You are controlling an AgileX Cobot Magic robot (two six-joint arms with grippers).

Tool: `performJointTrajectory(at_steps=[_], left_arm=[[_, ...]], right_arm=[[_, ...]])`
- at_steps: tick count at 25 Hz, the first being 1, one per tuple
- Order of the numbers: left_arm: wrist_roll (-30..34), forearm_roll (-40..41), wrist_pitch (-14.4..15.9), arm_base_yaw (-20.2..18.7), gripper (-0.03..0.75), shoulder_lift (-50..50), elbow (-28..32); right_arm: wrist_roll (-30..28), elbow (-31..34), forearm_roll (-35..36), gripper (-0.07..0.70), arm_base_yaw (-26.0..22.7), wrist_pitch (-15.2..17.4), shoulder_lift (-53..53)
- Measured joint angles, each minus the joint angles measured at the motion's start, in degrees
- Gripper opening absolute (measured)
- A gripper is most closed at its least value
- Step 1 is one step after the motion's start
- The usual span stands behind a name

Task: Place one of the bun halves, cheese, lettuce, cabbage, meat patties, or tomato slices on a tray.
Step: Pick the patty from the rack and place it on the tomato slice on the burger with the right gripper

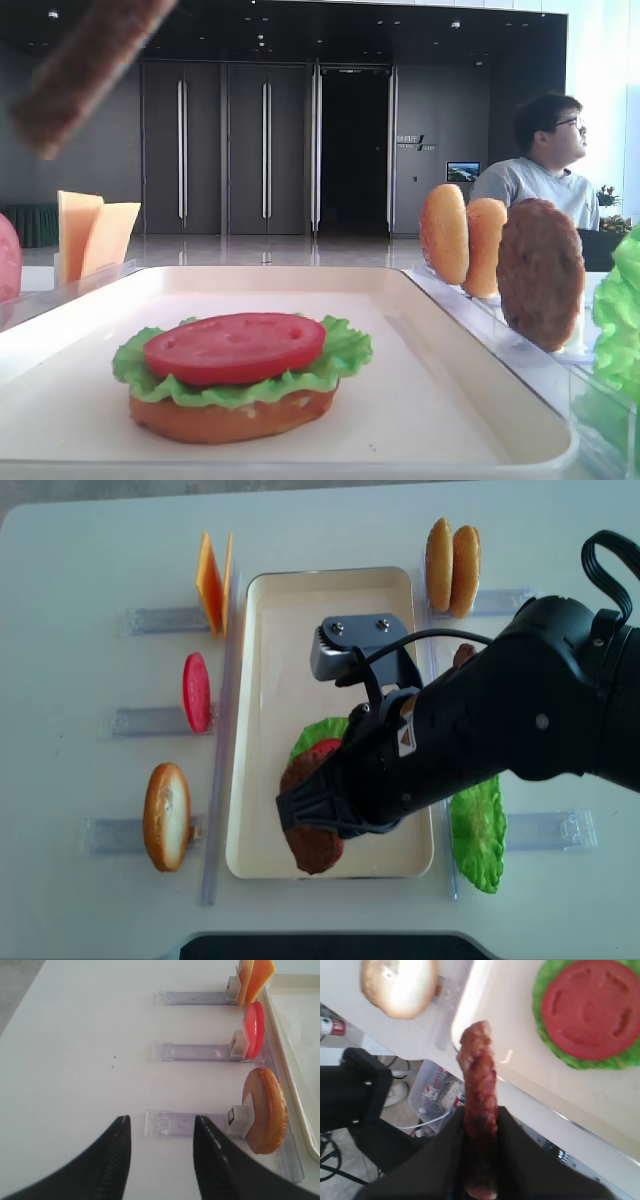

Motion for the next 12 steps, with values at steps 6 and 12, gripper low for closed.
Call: performJointTrajectory(at_steps=[6,12], left_arm=[[0.0,0.0,0.0,0.0,0.318,0.0,0.0],[0.0,-0.1,0.0,0.0,0.318,0.0,0.0]], right_arm=[[-48.5,9.0,48.7,0.099,-11.4,-2.0,0.0],[-73.0,15.8,72.6,0.099,-21.8,5.2,1.0]])
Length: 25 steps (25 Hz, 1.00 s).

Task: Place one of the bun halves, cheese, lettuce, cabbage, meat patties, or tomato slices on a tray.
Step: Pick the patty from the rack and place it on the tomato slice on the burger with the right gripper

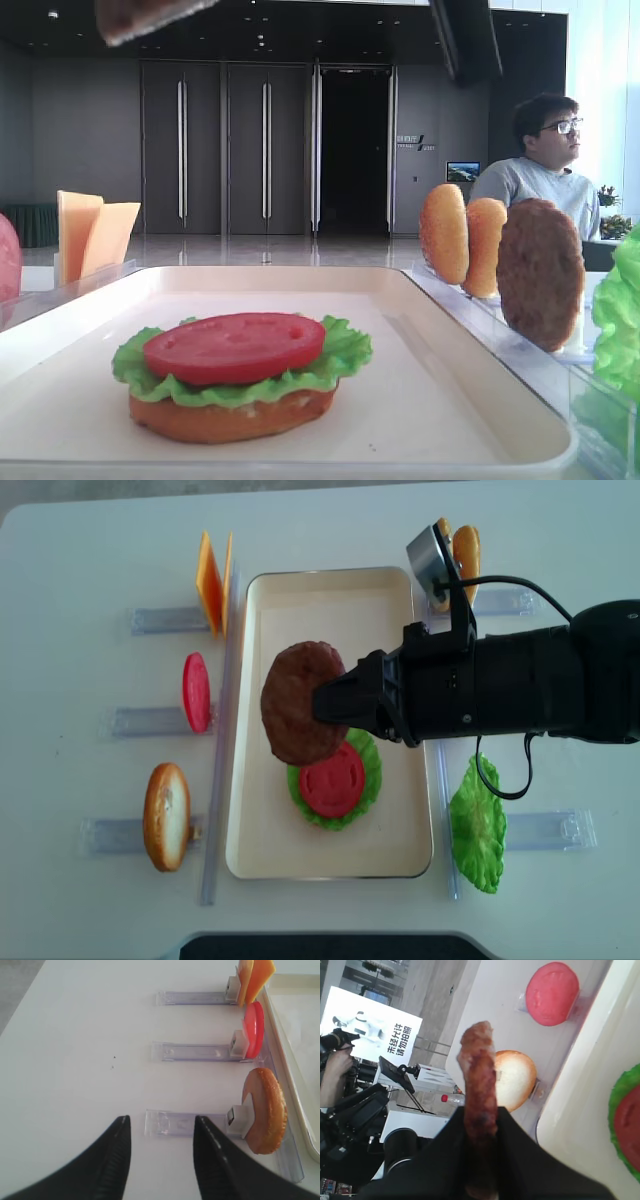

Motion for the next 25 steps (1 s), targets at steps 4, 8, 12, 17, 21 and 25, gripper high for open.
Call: performJointTrajectory(at_steps=[4,8,12,17,21,25], left_arm=[[0.0,0.0,0.0,0.0,0.318,0.0,0.0],[0.0,0.0,0.0,0.0,0.318,0.0,0.0],[0.0,0.0,0.0,0.0,0.318,0.0,0.0],[0.0,0.0,0.0,0.0,0.318,0.0,0.0],[0.0,0.0,0.0,0.0,0.318,0.0,0.0],[0.0,0.0,0.0,0.0,0.314,0.0,0.0]], right_arm=[[-3.0,1.1,0.7,0.099,-0.9,0.5,3.3],[-5.0,1.1,1.6,0.099,-0.9,0.8,8.4],[-7.3,1.1,1.6,0.099,-0.9,0.8,13.3],[-9.3,1.1,1.6,0.099,-0.9,0.8,18.1],[-10.4,1.1,1.7,0.099,-0.9,0.6,19.5],[-10.6,1.1,1.8,0.099,-0.9,-0.1,19.5]])
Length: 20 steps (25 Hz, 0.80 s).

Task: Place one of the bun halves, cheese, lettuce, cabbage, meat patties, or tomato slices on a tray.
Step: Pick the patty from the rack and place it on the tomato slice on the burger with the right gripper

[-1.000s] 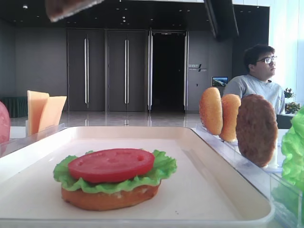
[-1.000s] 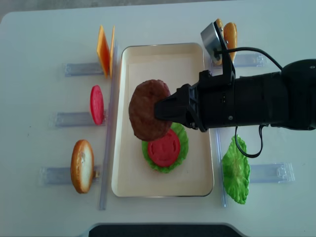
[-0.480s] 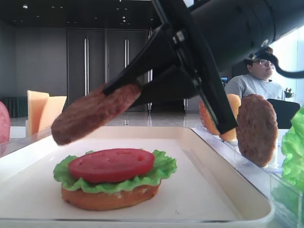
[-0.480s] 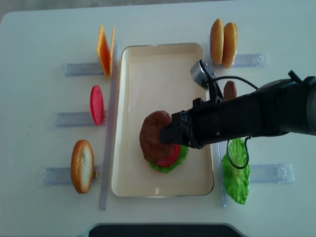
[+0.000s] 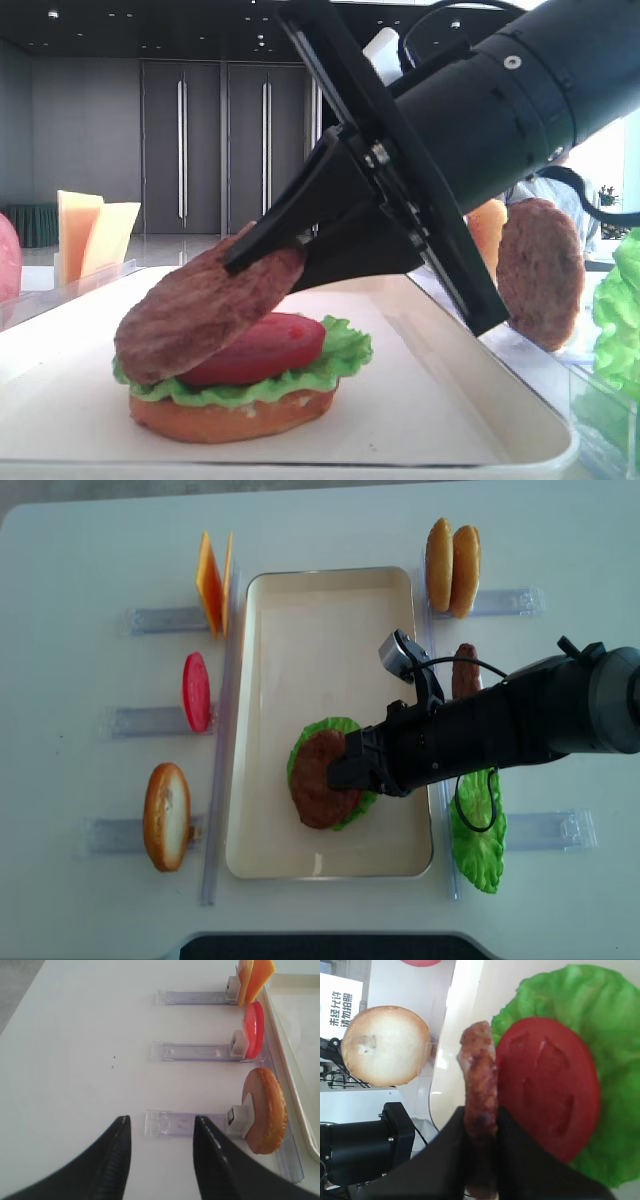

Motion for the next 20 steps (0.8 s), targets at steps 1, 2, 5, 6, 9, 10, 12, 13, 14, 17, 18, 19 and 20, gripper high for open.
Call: performJointTrajectory(at_steps=[1,2,5,6,9,10,12,13,14,17,18,19,20], left_arm=[[0.0,0.0,0.0,0.0,0.311,0.0,0.0],[0.0,0.0,0.0,0.0,0.306,0.0,0.0],[0.0,0.0,0.0,0.0,0.295,0.0,0.0],[0.0,0.0,0.0,0.0,0.295,0.0,0.0],[0.0,0.0,0.0,0.0,0.293,0.0,0.0],[0.0,0.0,0.0,0.0,0.293,0.0,0.0],[0.0,0.0,0.0,0.0,0.293,0.0,0.0],[0.0,0.0,0.0,0.0,0.293,0.0,0.0],[0.0,0.0,0.0,0.0,0.293,0.0,0.0],[0.0,0.0,0.0,0.0,0.293,0.0,0.0],[0.0,0.0,0.0,0.0,0.290,0.0,0.0],[0.0,0.0,0.0,0.0,0.288,0.0,0.0],[0.0,0.0,0.0,0.0,0.287,0.0,0.0]], right_arm=[[0.0,0.0,0.0,0.099,0.0,-0.4,0.0],[0.0,0.0,0.0,0.099,0.0,-0.7,0.0],[-0.1,0.0,0.0,0.099,0.0,-1.6,0.0],[-0.1,0.0,0.0,0.099,0.0,-1.9,0.0],[-0.1,0.0,0.0,0.099,0.0,-2.2,0.0],[-0.1,0.0,0.0,0.099,0.0,-2.2,0.0],[-0.1,0.0,0.1,0.113,0.0,-2.2,0.0],[-0.1,0.0,0.1,0.137,0.0,-2.5,0.0],[-0.1,0.0,0.1,0.173,0.0,-2.8,0.0],[-0.1,0.0,0.0,0.289,0.0,-3.4,-0.1],[-0.1,0.0,-0.2,0.314,0.0,-3.6,-0.3],[0.1,0.0,-0.4,0.326,0.0,-4.2,-0.9],[0.5,0.0,-1.0,0.336,0.0,-4.9,-1.9]])
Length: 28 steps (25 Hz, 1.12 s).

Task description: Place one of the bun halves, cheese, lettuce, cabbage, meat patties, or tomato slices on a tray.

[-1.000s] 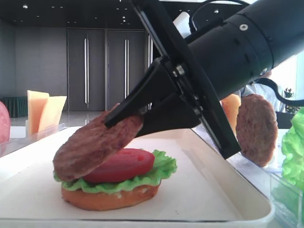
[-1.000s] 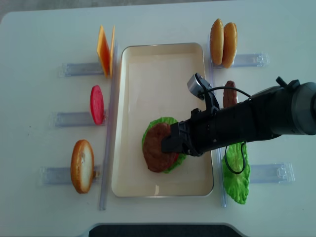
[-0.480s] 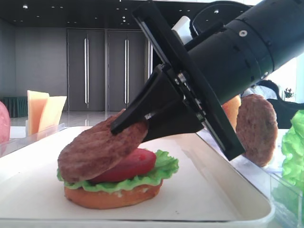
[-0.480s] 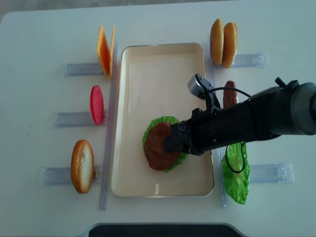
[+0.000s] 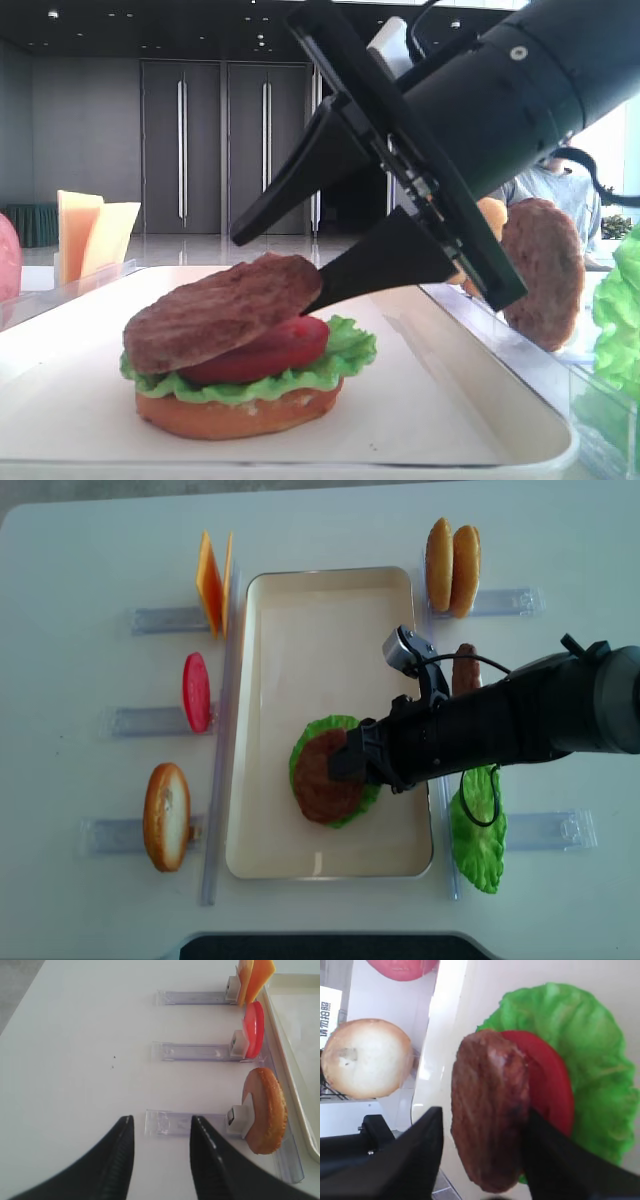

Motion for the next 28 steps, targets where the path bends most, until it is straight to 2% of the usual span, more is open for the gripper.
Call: performJointTrajectory(at_steps=[3,7,10,13,14,16,18,19,22,28], left_arm=[[0.0,0.0,0.0,0.0,0.286,0.0,0.0],[0.0,0.0,0.0,0.0,0.286,0.0,0.0],[0.0,0.0,0.0,0.0,0.286,0.0,0.0],[0.0,0.0,0.0,0.0,0.286,0.0,0.0],[0.0,0.0,0.0,0.0,0.286,0.0,0.0],[0.0,0.0,0.0,0.0,0.286,0.0,0.0],[0.0,0.0,0.0,0.0,0.286,0.0,0.0],[0.0,0.0,0.0,0.0,0.286,0.0,0.0],[0.0,0.0,0.0,0.0,0.286,0.0,0.0],[0.1,-0.1,0.0,0.0,0.285,0.0,0.0]], right_arm=[[3.3,0.0,-3.6,0.347,0.0,-2.8,-3.7],[11.3,0.0,-12.6,0.350,0.0,-7.9,-9.6],[21.9,0.0,-25.4,0.350,0.0,-11.6,-13.9],[39.1,0.0,-46.1,0.348,0.0,-11.7,-18.4],[47.0,-0.1,-55.7,0.341,0.0,-10.7,-20.1],[63.3,-0.5,-76.8,0.322,0.0,-6.1,-23.5],[78.8,-1.6,-93.0,0.310,0.0,3.4,-27.2],[83.8,-2.0,-99.6,0.307,-0.1,8.1,-28.7],[89.6,-2.5,-108.2,0.306,-4.0,17.1,-34.9],[87.4,-2.6,-111.5,0.304,-20.4,26.2,-49.5]])
